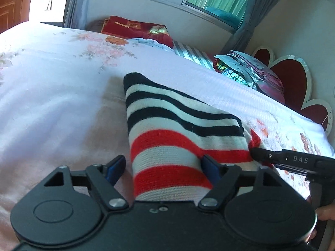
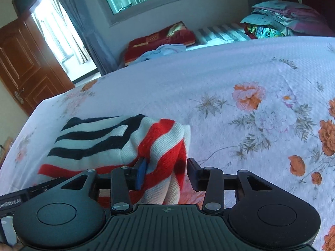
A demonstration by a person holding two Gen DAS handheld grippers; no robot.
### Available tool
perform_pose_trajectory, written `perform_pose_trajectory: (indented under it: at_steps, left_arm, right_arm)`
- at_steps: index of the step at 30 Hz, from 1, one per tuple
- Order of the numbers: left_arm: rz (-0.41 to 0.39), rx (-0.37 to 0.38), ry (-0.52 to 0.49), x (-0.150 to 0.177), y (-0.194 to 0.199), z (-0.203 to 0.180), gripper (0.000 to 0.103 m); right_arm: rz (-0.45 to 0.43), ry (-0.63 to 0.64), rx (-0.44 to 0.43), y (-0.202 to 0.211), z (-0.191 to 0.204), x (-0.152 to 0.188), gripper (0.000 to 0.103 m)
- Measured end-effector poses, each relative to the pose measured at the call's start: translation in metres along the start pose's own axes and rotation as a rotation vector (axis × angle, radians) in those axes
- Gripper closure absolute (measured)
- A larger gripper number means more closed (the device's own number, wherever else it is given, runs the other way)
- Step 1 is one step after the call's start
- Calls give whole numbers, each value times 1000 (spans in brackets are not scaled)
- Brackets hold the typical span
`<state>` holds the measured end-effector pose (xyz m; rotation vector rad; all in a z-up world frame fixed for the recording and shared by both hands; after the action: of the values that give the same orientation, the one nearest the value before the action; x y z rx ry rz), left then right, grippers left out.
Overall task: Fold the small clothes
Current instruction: 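Press the folded striped bundle flat with both tools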
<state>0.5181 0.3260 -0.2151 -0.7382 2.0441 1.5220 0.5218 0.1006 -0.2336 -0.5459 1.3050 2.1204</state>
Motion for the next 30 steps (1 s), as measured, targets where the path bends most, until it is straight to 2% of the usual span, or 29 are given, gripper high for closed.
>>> perform_pose_trajectory:
  at_steps: [2,5,10,12,15,19,20,24,30]
  left_arm:
    - [-10,-4,-28,1,12,-4,29]
    - [-21,-6,-74,8,30,-10,29]
    - [-21,-13,-101,27,51,-14,28]
    - [-21,-20,-88,34,56,-14,27]
    - [-14,-34,-90,43,56,-16,25]
    - [-9,-47,-81,44,57,-15,26]
    - [-7,-46,-83,44,61,-17,28]
    - [-11,-38,-117,51,79,-21,27]
    - [40,-41,-102,79,79,-12,24]
  right_arm:
    - [-10,-5,5,9,1,-2,61]
    - [-38,15,-33,35,13,2,62]
    - [-52,82,-64,70,37,25,62]
    - [-42,93,-40,74,38,39,62]
    - [-15,114,44,67,27,59,62]
    - [-12,68,53,68,20,66,62]
    - [-19,67,51,73,23,66,62]
    - [-43,80,27,98,35,72,62]
    - [0,85,95,102,25,105,61]
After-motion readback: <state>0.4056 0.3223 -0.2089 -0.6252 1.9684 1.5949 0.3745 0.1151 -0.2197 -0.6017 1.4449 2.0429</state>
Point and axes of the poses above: each gripper's, at about its wrist camera, not at the fingertips, and y roughly against the way its jaws point, z to its left, x to its underside, the point moved 7 cm from there along -y, roughly the way its jaws point, and after that the axes turned 3 degrees about -x, right-handed, at the moved point
